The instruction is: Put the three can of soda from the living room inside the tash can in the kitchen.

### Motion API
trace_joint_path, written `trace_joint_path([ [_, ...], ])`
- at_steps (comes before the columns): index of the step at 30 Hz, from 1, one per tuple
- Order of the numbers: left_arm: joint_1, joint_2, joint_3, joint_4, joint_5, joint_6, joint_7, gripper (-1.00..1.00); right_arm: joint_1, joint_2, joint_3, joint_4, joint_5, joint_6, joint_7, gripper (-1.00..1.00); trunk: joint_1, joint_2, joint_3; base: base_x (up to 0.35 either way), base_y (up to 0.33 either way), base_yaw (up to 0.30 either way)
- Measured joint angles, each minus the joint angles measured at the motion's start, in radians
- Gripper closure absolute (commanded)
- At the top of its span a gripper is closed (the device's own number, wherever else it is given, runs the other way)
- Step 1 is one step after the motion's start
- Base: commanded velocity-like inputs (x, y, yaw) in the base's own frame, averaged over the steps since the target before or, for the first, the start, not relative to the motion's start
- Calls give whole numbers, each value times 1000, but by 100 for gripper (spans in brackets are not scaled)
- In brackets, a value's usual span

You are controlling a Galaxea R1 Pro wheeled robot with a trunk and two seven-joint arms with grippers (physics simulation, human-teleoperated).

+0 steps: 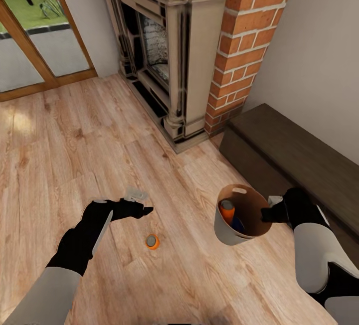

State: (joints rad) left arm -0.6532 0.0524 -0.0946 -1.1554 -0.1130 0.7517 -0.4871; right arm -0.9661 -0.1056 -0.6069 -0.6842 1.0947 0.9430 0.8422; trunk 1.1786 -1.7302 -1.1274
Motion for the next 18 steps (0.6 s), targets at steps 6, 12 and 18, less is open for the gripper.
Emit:
trace_joint_path([
  [6,0,-54,0,60,8,0,145,-100,-116,-13,178,15,36,96,85,100,0,0,0,0,0,0],
  [12,0,-63,-1,62,15,0,162,-100,-277,-41,230,-1,105,102,199,100,8,-14,-10,0,0,0],
  [18,0,-64,0,70,13,0,164,-100,-373,-50,237,0,403,97,472,100,31,-56,-37,0,0,0],
])
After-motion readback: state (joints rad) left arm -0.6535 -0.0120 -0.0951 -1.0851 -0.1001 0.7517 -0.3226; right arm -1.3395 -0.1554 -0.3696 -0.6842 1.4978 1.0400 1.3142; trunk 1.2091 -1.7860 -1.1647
